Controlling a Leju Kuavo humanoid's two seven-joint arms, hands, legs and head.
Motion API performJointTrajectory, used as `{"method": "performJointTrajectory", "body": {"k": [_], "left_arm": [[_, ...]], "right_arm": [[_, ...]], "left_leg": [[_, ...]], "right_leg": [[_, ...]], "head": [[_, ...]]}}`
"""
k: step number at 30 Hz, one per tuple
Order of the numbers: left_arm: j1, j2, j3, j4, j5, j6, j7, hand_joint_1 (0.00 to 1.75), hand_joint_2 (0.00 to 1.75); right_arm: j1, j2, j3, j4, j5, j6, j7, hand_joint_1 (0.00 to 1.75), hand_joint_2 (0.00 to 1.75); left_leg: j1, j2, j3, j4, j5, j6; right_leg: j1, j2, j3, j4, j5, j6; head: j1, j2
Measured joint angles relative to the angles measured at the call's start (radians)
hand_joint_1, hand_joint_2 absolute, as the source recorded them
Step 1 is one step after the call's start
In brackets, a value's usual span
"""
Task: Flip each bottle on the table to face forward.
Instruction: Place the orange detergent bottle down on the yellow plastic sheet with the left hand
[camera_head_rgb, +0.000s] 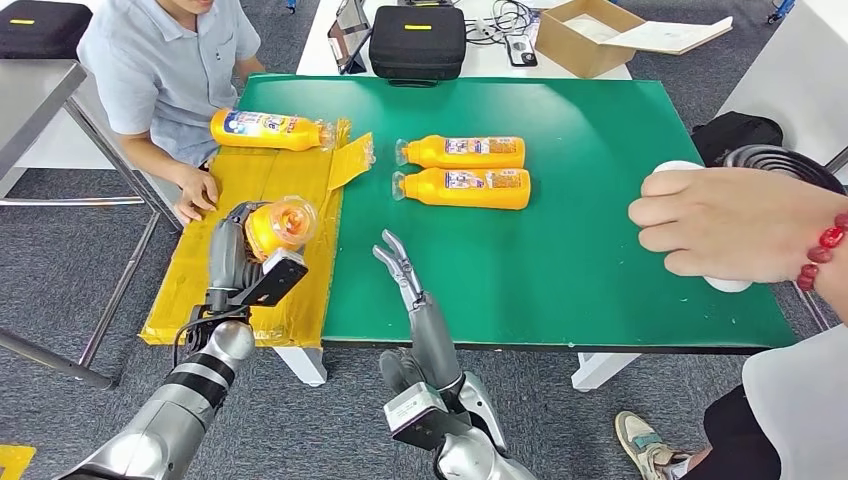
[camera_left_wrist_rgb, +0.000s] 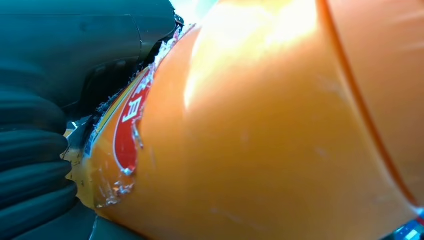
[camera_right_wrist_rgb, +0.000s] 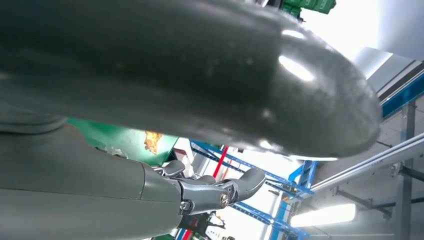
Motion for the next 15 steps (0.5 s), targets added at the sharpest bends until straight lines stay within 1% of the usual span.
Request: {"method": "performJointTrajectory", "body": {"k": [2,3,6,8,10,13,15], "left_arm": [[-0.001,0.000,0.000,0.000,-0.030,0.000,0.013,1.75,1.75],[-0.002,-0.001,0.001,0.001,-0.084,0.001,0.032,1.75,1.75],[-0.019,-0.002,0.002,0.031,-0.369,0.000,0.119,1.75,1.75],[-0.043,-0.006,0.000,0.079,-0.486,-0.014,0.163,1.75,1.75],[-0.069,-0.012,-0.002,0.135,-0.518,-0.051,0.198,1.75,1.75],[-0.107,-0.021,-0.003,0.216,-0.522,-0.125,0.250,1.75,1.75],[-0.132,-0.023,-0.005,0.267,-0.543,-0.173,0.302,1.75,1.75]], "right_arm": [[0.000,0.000,0.000,0.000,-0.002,0.002,0.000,0.00,0.00],[0.000,0.000,0.000,-0.001,-0.003,0.003,0.000,0.00,0.00],[0.000,0.000,0.003,-0.006,-0.009,0.015,0.000,0.00,0.00],[-0.001,0.001,0.005,-0.008,-0.014,0.029,0.000,0.00,0.00],[-0.001,0.002,0.006,-0.010,-0.019,0.046,0.000,0.00,0.00],[-0.002,0.003,0.011,-0.011,-0.026,0.073,0.000,0.00,0.00],[-0.002,0.003,0.017,-0.011,-0.029,0.091,0.000,0.00,0.00]], "left_leg": [[0.000,0.000,0.000,0.000,0.000,0.000],[0.000,0.000,0.000,0.000,0.000,0.000],[0.000,-0.001,0.000,0.000,0.000,0.000],[0.000,0.000,0.000,0.000,0.000,0.000],[0.000,0.000,0.000,0.000,0.000,0.000],[0.000,0.000,0.000,0.000,0.000,0.000],[0.000,0.000,0.000,0.000,0.000,0.000]], "right_leg": [[0.000,0.000,0.000,0.000,0.000,0.000],[0.000,0.000,0.000,0.000,0.000,0.000],[0.000,0.000,0.000,0.000,0.000,0.000],[0.000,0.000,0.000,0.000,0.000,0.000],[0.000,0.000,0.000,0.000,0.000,0.000],[0.000,0.000,0.000,0.000,0.000,0.000],[0.000,0.000,0.000,0.000,0.000,0.000]], "head": [[0.000,0.000],[0.000,0.000],[0.000,0.000],[0.000,0.000],[0.000,0.000],[0.000,0.000],[0.000,0.000]]}}
